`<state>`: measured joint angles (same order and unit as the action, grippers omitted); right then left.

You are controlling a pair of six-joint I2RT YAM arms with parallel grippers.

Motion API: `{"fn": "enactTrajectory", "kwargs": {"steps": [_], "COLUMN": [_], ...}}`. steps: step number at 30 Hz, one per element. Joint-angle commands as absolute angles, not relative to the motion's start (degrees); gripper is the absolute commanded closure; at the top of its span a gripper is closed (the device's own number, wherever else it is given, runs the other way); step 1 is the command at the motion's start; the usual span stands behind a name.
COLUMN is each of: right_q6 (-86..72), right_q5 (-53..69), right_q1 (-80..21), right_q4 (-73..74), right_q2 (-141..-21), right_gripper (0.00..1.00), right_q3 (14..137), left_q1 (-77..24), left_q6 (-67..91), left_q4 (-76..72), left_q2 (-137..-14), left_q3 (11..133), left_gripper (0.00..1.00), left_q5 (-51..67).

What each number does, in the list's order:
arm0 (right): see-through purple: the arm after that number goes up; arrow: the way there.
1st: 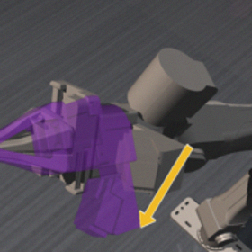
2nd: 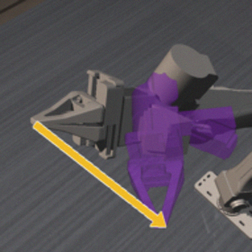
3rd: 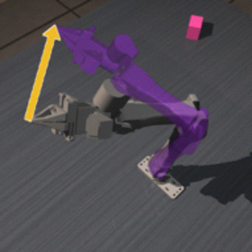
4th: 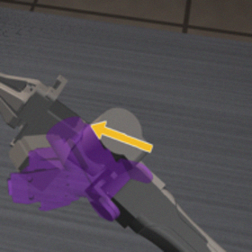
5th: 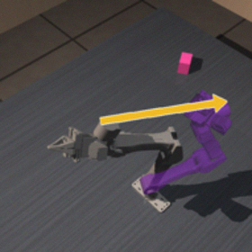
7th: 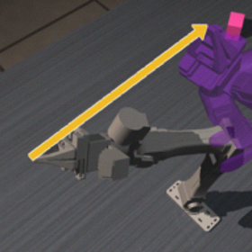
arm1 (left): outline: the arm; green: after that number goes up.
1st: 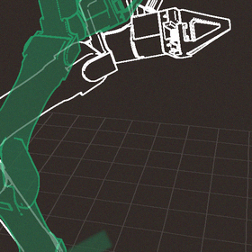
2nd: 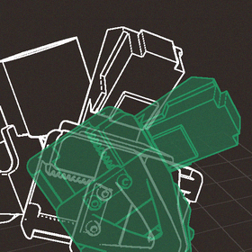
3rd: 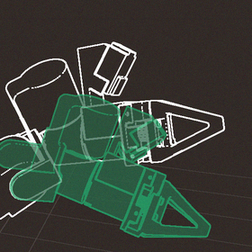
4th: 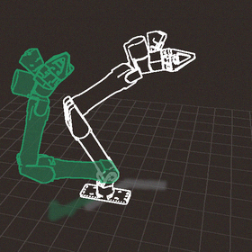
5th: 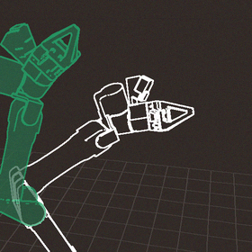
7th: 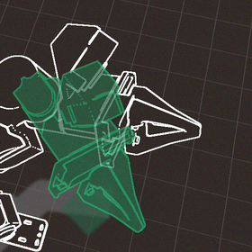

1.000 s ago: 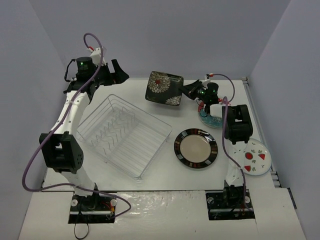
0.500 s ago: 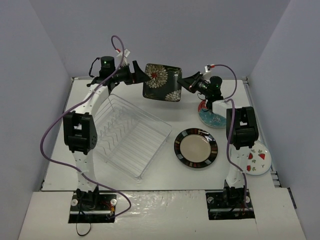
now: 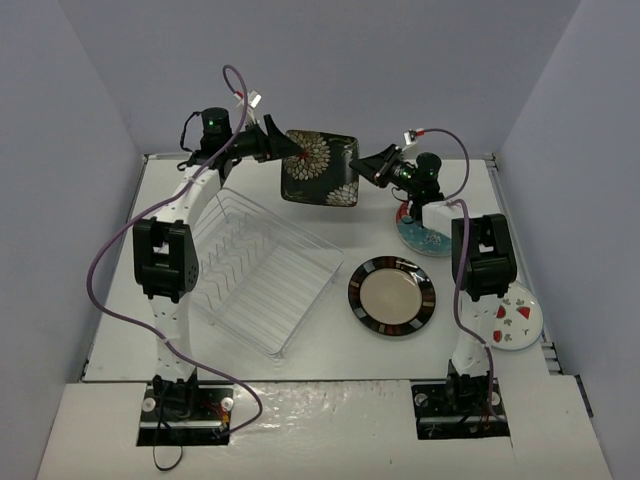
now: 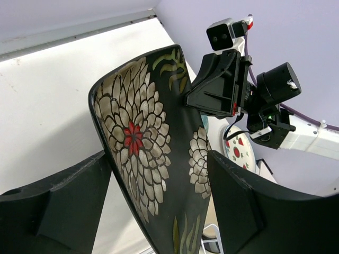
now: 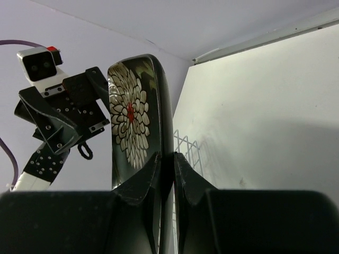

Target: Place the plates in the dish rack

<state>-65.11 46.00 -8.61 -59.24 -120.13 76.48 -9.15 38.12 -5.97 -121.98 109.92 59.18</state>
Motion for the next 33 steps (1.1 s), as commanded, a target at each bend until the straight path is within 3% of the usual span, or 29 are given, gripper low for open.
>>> {"fn": "enactTrajectory", "kwargs": {"steps": [1, 10, 16, 18, 22, 31, 33], "right_q6": [-70.5, -77.0, -77.1, -77.0, -75.5, -64.1, -61.9], "right_q5": [48.6, 48.6, 48.3, 48.2, 48.1, 51.7, 53.5], "right_q1": [-9.6, -10.1, -10.1, -10.0, -9.6, -9.9, -10.3], "right_q4": [-73.2, -81.4, -81.8, -81.6, -80.7, -73.1, -74.1], "right_q2": [-112.3, -113.6, -113.7, -113.6, -113.0, -108.5, -108.1], "right_gripper": [1.0, 1.0, 1.0, 1.0, 1.0, 0.98, 0.82], "right_q3": [78.3, 77.4, 77.0, 76.7, 75.9, 75.9, 76.7], "left_q1": [-10.3, -11.9, -12.0, -11.9, -11.9, -11.4, -11.0], "left_q6": [40.4, 33.0, 34.0, 33.9, 33.6, 16.2, 12.7], "left_q4": [-14.8, -6.4, -8.6, -9.0, -9.2, 4.6, 7.1], "left_q2": [-118.8, -117.8, -116.0, -114.7, -113.4, -111.5, -110.9], "left_q3": [110.2, 109.5, 107.4, 106.8, 105.8, 113.7, 115.2], "left_gripper": [0.32, 0.36, 0.7, 0.74, 1.0, 1.0, 1.0], "left_q5": [63.2, 59.9, 60.0, 59.9, 59.4, 64.4, 66.1]}}
